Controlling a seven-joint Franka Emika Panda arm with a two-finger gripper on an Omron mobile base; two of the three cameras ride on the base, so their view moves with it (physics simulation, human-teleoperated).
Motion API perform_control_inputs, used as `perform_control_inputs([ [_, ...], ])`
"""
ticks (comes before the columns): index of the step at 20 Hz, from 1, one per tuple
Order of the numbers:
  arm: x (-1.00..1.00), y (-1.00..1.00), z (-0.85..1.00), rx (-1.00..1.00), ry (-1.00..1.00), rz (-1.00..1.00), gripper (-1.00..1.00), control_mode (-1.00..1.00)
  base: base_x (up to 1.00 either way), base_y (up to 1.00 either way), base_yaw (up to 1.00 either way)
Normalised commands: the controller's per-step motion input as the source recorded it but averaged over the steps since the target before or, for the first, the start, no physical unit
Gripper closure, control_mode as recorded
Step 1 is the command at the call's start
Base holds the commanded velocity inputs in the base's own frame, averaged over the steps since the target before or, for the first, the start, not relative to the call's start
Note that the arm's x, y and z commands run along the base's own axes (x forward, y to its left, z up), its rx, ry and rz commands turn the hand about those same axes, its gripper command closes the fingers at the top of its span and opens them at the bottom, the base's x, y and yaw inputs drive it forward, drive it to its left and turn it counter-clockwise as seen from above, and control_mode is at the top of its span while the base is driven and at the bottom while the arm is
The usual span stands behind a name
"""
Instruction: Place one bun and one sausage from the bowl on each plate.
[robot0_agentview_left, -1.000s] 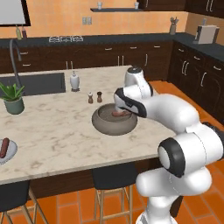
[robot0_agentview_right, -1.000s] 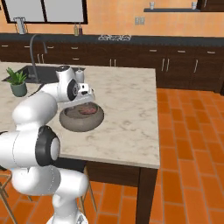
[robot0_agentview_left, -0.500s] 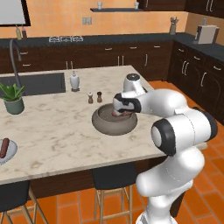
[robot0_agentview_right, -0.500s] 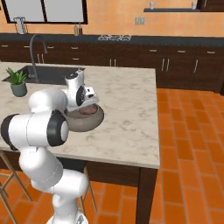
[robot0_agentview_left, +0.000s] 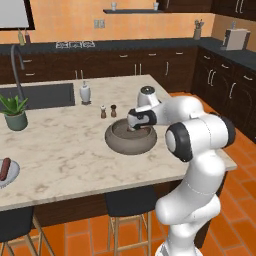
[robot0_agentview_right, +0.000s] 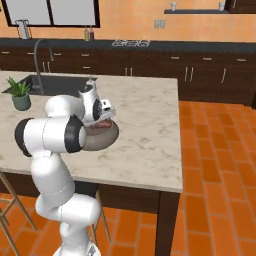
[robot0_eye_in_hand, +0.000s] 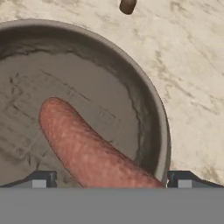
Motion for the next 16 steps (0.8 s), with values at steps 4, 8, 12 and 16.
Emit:
perform_control_inputs([
  [4,-0.41,0.00,-0.33,-0.06,0.00,0.00,-1.00,-1.00,0.00,0.00,0.00],
  [8,-0.09,0.12,-0.13,-0.01,0.00,0.06,-1.00,-1.00,0.00,0.00,0.00],
  [12,0.32,0.26,-0.14,0.00,0.00,0.16,-1.00,-1.00,0.00,0.00,0.00],
  [16,0.28,0.13,-0.25,-0.04,0.02,0.15,-1.00,-1.00,0.00,0.00,0.00],
])
